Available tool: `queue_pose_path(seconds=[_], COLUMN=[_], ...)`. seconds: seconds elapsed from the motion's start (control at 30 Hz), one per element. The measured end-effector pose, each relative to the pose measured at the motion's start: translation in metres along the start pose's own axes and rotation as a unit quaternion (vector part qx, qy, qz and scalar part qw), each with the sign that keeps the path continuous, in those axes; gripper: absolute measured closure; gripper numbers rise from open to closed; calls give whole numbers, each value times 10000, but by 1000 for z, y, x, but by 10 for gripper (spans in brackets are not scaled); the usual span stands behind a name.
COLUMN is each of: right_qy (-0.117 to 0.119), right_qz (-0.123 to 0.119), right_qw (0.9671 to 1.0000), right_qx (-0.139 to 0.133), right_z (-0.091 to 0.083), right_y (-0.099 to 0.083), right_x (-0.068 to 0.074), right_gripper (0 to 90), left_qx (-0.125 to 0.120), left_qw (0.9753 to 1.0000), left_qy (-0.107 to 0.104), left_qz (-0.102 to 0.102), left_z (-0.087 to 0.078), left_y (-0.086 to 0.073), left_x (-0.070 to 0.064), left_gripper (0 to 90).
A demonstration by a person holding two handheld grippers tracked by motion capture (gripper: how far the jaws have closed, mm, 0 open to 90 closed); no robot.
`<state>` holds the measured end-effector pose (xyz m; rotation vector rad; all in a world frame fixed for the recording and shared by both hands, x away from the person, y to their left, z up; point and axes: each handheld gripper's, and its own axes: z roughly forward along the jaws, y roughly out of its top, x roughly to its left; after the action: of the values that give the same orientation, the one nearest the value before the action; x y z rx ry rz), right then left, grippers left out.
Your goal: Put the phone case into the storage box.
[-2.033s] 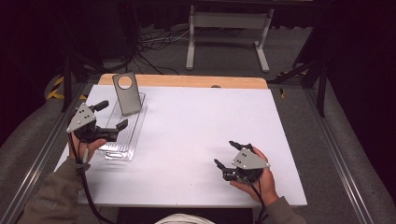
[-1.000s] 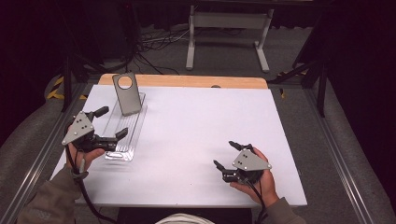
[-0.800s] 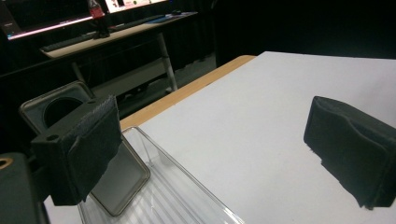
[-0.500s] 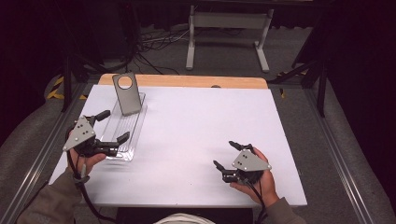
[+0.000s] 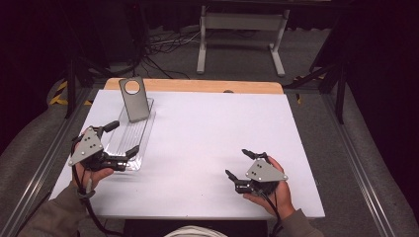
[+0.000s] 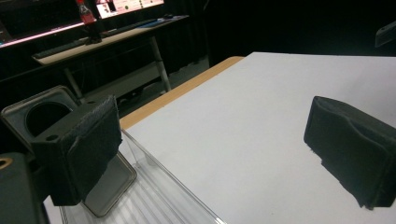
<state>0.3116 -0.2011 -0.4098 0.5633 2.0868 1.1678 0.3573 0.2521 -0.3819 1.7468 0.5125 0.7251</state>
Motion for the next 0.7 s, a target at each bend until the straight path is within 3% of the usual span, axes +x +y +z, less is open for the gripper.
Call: queue_pose_path(seconds=[0.7], right_qy=[-84], right_qz=[128], right_qw=[9998], right_qx=[-146], right_z=[-4], right_y=[2], right_x=[-2], right_gripper=[180], left_qx=[-27], left_qw=[9998], left_qy=[-138], left_qz=[118], left_z=[0], left_y=[-4], left_x=[-19], left_gripper=[53])
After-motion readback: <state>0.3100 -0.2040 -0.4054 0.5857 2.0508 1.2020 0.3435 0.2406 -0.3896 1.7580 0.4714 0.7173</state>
